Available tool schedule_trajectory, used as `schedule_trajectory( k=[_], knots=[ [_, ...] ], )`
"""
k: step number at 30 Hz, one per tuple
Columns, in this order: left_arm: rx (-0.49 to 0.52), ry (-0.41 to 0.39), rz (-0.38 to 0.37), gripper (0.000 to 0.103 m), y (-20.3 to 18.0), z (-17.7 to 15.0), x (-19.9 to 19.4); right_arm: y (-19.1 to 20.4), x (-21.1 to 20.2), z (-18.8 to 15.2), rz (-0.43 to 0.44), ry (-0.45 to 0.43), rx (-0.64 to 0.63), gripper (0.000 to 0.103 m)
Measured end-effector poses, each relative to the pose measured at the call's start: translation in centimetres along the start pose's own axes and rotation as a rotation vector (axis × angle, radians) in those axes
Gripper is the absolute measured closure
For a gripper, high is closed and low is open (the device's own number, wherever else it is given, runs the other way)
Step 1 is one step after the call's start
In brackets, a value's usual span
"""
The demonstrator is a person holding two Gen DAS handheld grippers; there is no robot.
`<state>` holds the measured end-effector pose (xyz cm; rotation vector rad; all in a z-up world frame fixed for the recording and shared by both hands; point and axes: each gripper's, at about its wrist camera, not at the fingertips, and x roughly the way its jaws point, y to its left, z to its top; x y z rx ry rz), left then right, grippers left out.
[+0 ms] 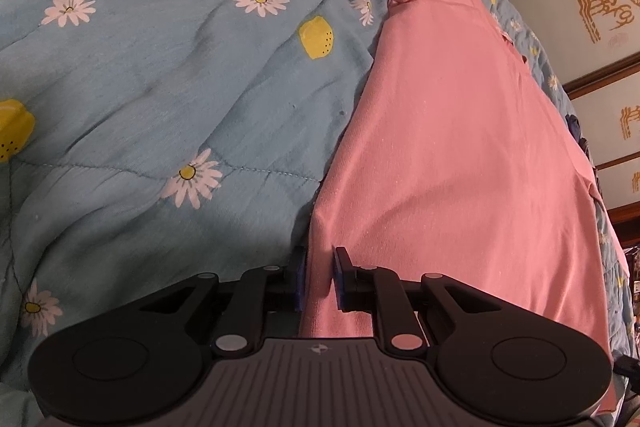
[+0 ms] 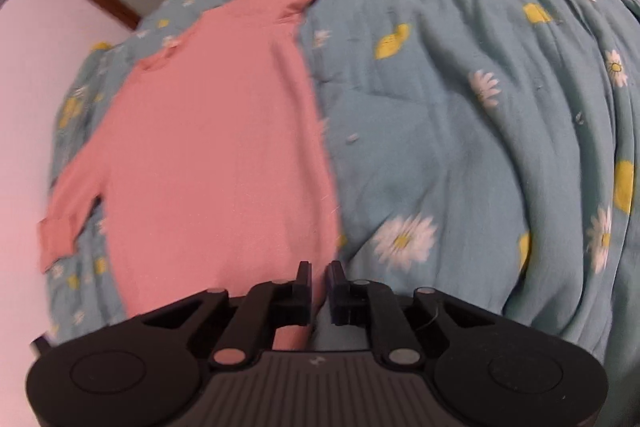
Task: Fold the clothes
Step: 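Hold the hem with both grippers and pull it taut to straighten the body, then open both grippers to release the hem and lift away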
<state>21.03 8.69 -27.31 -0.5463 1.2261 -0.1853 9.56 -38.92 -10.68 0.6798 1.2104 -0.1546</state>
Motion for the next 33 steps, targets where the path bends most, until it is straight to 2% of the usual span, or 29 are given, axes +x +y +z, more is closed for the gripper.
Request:
schedule_trajectory(
  k=[2,6,7,8,13,16,21,25,26,29,33],
  knots=[
    [0.004,0.001,0.001,0.088,-0.1,0.0,0.0,0.3,-0.3,-0.9,0.015,0.036,-0.013,0.079],
    [0.013,0.002,0.005,0.088,-0.3,0.0,0.0,0.8,0.7,-2.1,-0.002,0.06,-0.017,0.078],
    [0.012,0.004,0.004,0.088,-0.3,0.0,0.0,0.8,1.0,-2.4,-0.013,0.056,-0.015,0.08],
    [0.011,0.009,0.002,0.088,-0.3,-0.1,-0.1,0.8,1.1,-2.7,-0.026,0.047,-0.015,0.097],
    [-0.005,0.045,-0.008,0.087,0.2,-0.3,-0.7,0.4,0.2,-3.8,-0.051,0.012,-0.021,0.097],
    [0.0,0.077,-0.011,0.082,0.4,-0.5,-1.1,-0.5,-0.8,-4.4,-0.052,0.0,-0.019,0.097],
    [0.012,0.109,-0.038,0.065,0.3,-1.0,-1.8,-1.8,-0.6,-4.7,-0.031,-0.011,-0.017,0.096],
    [0.059,0.122,-0.041,0.065,-0.5,-2.2,-2.4,-2.1,-0.5,-5.2,-0.018,-0.016,-0.022,0.096],
    [0.081,0.126,-0.036,0.066,-0.8,-2.6,-2.5,-2.2,-0.6,-5.2,-0.013,-0.017,-0.022,0.096],
    [0.125,0.123,0.001,0.086,-1.4,-3.1,-2.6,-2.5,-0.6,-5.4,0.0,-0.019,-0.021,0.096],
    [0.187,0.108,0.027,0.093,-2.1,-3.6,-3.0,-2.7,-0.4,-5.5,0.009,-0.027,-0.02,0.096]
  ],
)
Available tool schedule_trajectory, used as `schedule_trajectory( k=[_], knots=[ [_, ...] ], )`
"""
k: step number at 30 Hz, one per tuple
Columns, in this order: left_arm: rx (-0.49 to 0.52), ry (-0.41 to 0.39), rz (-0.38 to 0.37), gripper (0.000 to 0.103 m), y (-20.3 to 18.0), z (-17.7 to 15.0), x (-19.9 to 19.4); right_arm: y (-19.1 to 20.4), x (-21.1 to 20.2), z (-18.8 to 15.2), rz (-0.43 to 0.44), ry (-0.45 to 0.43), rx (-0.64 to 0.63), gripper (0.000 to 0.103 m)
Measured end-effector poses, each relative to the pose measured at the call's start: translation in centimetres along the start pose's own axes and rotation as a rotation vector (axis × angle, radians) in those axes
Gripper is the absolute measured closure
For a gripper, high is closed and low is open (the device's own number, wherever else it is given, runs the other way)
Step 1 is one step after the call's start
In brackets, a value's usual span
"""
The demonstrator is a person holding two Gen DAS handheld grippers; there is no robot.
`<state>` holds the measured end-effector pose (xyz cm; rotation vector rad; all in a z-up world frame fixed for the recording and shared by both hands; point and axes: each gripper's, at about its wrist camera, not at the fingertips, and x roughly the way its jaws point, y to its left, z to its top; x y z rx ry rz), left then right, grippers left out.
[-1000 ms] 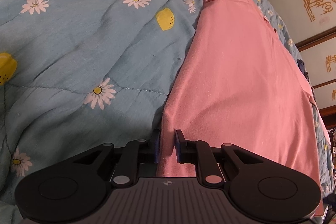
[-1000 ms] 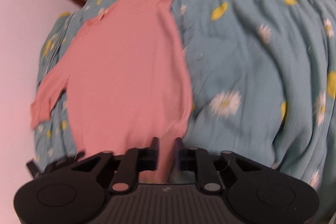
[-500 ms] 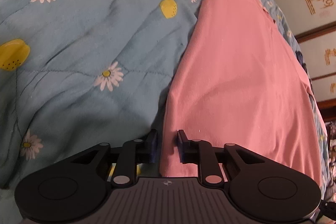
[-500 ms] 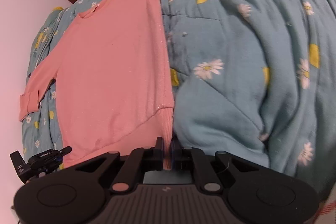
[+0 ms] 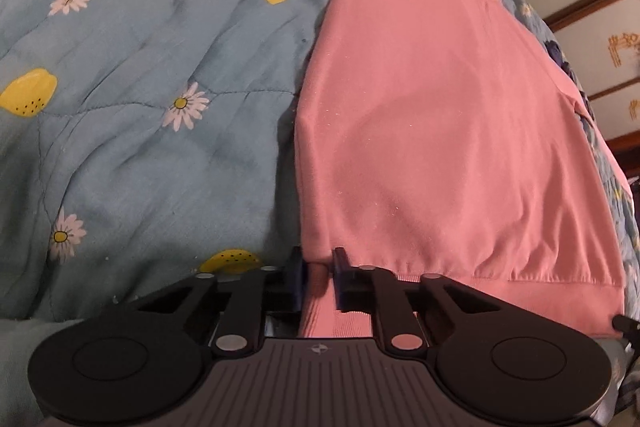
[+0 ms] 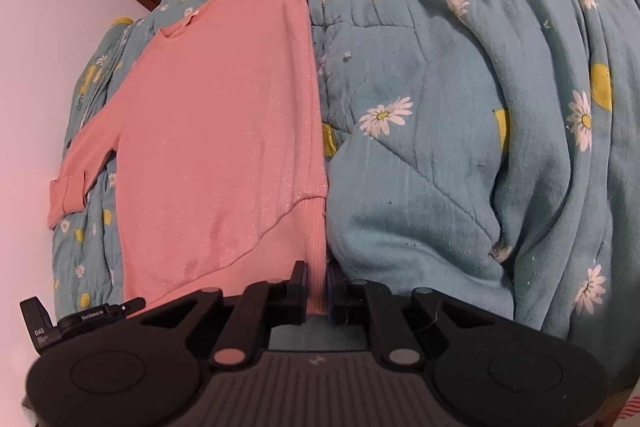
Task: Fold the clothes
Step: 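Open both grippers to release the hem and lift away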
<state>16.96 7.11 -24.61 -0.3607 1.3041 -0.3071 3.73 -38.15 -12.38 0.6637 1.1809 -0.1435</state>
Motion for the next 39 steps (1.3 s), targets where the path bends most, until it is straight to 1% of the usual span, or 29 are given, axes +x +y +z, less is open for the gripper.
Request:
schedule_trajectory(
  k=[3,5,6,9,11,13,15,16,17,18,20,22,23,24,25,26,27,28,29,30,32,33,34,36,37,39],
  knots=[
    [0.055,-0.013,0.023,0.094,-0.6,-0.5,-0.6,0.4,-0.5,-0.3,-0.007,-0.013,-0.032,0.094],
    [0.085,-0.015,0.045,0.094,-0.9,-0.9,-0.8,0.8,-0.6,-0.6,-0.032,-0.016,-0.07,0.094],
    [0.093,-0.007,0.06,0.094,-0.9,-0.9,-0.5,1.0,-0.4,-0.6,-0.048,-0.014,-0.084,0.095],
    [0.123,0.047,0.124,0.093,-1.2,-1.0,1.0,1.1,0.0,-0.7,-0.073,-0.008,-0.106,0.095],
    [0.129,0.046,0.125,0.089,-1.3,-1.0,0.7,1.3,-0.4,-0.9,-0.081,-0.015,-0.128,0.095],
    [0.136,0.052,0.122,0.084,-1.4,-1.0,0.4,1.4,-0.9,-1.2,-0.083,-0.016,-0.139,0.095],
    [0.142,0.086,0.109,0.073,-1.4,-1.0,0.2,1.4,-1.5,-1.5,-0.086,-0.016,-0.147,0.095],
    [0.147,0.097,0.105,0.071,-1.5,-1.0,0.1,1.5,-1.8,-1.6,-0.092,-0.016,-0.156,0.095],
    [0.154,0.101,0.095,0.066,-1.6,-1.0,-0.2,1.8,-2.4,-1.7,-0.105,-0.034,-0.172,0.095],
    [0.162,0.097,0.078,0.061,-1.6,-0.9,-0.7,2.1,-3.1,-1.8,-0.122,-0.061,-0.19,0.092],
    [0.172,0.062,0.053,0.056,-1.6,-0.8,-2.1,3.0,-4.4,-1.9,-0.163,-0.136,-0.235,0.089],
    [0.18,0.001,0.055,0.055,-1.7,-0.7,-3.6,4.1,-5.6,-1.7,-0.172,-0.221,-0.274,0.088],
    [0.176,-0.043,0.063,0.053,-1.8,-0.5,-4.4,4.7,-6.2,-1.5,-0.173,-0.264,-0.292,0.084],
    [0.169,-0.102,0.069,0.053,-1.9,-0.2,-5.3,5.5,-6.3,-1.3,-0.159,-0.288,-0.304,0.075],
    [0.163,-0.155,0.068,0.052,-2.1,0.0,-5.9,6.3,-6.0,-1.0,-0.136,-0.302,-0.313,0.074],
    [0.15,-0.21,0.062,0.046,-2.3,0.3,-6.5,7.2,-5.8,-0.6,-0.114,-0.316,-0.322,0.074],
    [0.13,-0.266,0.049,0.04,-2.6,0.7,-6.9,8.4,-5.1,-0.4,-0.093,-0.323,-0.342,0.074],
    [0.106,-0.337,0.01,0.039,-3.2,1.4,-7.3,9.7,-4.1,-0.2,-0.073,-0.327,-0.367,0.074],
    [0.091,-0.396,-0.049,0.038,-3.9,2.1,-7.3,10.9,-3.2,-0.1,-0.058,-0.329,-0.394,0.074],
    [0.09,-0.412,-0.082,0.038,-4.2,2.6,-7.3,12.1,-1.7,0.0,-0.048,-0.335,-0.418,0.075],
    [0.087,-0.423,-0.131,0.038,-5.4,3.7,-5.6,14.6,1.6,0.0,-0.032,-0.349,-0.462,0.075],
    [0.091,-0.423,-0.144,0.039,-6.1,4.2,-4.5,15.3,3.1,0.1,-0.03,-0.352,-0.469,0.075],
    [0.1,-0.416,-0.142,0.041,-6.7,4.5,-3.4,15.7,4.8,0.2,-0.024,-0.341,-0.456,0.075],
    [0.119,-0.378,-0.145,0.046,-7.2,4.2,-0.9,15.8,7.7,0.1,-0.013,-0.321,-0.424,0.075],
    [0.129,-0.354,-0.147,0.046,-7.4,3.8,0.4,15.5,9.4,0.0,-0.017,-0.316,-0.406,0.075],
    [0.163,-0.318,-0.137,0.046,-7.8,3.1,1.9,14.7,11.6,-0.6,-0.063,-0.325,-0.423,0.075]
  ],
)
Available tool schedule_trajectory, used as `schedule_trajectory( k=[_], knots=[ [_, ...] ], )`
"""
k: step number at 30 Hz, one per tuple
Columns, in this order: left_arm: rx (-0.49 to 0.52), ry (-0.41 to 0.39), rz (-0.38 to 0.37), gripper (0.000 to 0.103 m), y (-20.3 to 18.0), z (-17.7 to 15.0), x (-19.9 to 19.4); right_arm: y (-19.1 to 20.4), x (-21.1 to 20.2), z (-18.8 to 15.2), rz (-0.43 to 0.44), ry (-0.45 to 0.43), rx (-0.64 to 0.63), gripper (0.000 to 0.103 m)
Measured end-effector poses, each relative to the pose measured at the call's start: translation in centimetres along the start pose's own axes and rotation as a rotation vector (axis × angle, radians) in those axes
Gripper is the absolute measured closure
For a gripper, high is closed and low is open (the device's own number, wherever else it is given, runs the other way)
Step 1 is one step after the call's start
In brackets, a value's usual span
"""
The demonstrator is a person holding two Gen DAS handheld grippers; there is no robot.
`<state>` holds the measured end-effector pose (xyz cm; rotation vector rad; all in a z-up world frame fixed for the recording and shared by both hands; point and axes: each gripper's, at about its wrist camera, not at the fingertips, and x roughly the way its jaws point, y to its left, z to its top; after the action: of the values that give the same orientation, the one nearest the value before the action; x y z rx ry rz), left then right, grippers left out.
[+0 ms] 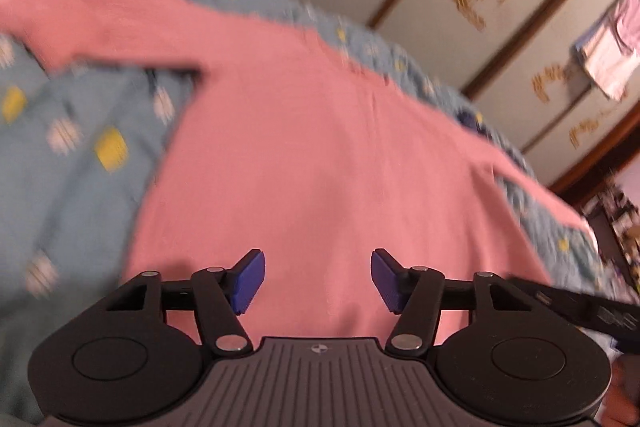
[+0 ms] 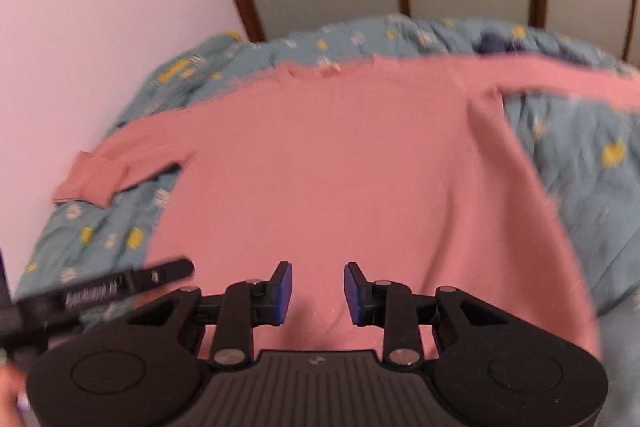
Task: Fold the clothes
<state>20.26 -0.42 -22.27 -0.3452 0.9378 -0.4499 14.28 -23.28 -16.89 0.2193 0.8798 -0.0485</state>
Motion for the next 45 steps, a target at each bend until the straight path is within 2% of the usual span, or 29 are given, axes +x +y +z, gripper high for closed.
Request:
schedule_trajectory(
  k=[2,5,8,15,18,20,25,26,31,32,36,38,42,45],
  knots=[
    [0.027,0.026,0.035,0.046,-0.3,-0.7,1.0,-0.4,1.2,-1.3,-0.045,0.013,-0.022,0.075],
    [0.008,0.075,0.065,0.046,0.1,-1.4,2.3,-2.8,3.0,-2.6,-0.066,0.131,0.102,0.076],
    [0.022,0.103,0.094,0.046,0.1,-1.9,3.1,-4.1,3.8,-3.1,-0.061,0.186,0.171,0.077],
    [0.1,0.137,0.16,0.046,-0.8,-3.2,3.3,-2.1,4.8,-4.4,-0.145,0.305,0.04,0.077],
    [0.109,0.139,0.166,0.046,-0.9,-3.3,3.2,-2.0,4.6,-4.5,-0.141,0.305,0.04,0.077],
    [0.112,0.133,0.17,0.046,-1.0,-3.5,2.8,-2.2,4.4,-4.5,-0.133,0.295,0.047,0.077],
    [0.173,0.081,0.213,0.046,-2.3,-3.7,1.5,-2.4,2.1,-4.7,-0.098,0.183,0.068,0.074],
    [0.191,0.056,0.218,0.045,-2.7,-3.6,1.1,-2.2,1.7,-4.6,-0.096,0.162,0.063,0.071],
    [0.258,-0.083,0.23,0.044,-4.6,-2.3,-0.7,-2.1,-0.4,-4.1,-0.07,0.047,0.055,0.071],
    [0.273,-0.113,0.232,0.041,-5.0,-1.8,-0.9,-2.2,-0.9,-3.9,-0.063,0.022,0.062,0.07],
    [0.343,-0.237,0.255,0.033,-6.6,0.5,-1.3,-3.1,-2.7,-0.6,-0.101,-0.099,0.06,0.064],
    [0.296,-0.261,0.252,0.033,-6.6,2.4,-0.1,-2.9,-2.6,1.6,-0.116,-0.147,0.048,0.063],
    [0.184,-0.293,0.213,0.033,-6.3,5.2,2.0,-3.1,0.0,5.9,-0.115,-0.181,0.045,0.062],
    [0.179,-0.31,0.202,0.033,-6.7,6.7,4.2,-2.5,3.6,8.3,-0.125,-0.205,-0.016,0.062]
  ],
)
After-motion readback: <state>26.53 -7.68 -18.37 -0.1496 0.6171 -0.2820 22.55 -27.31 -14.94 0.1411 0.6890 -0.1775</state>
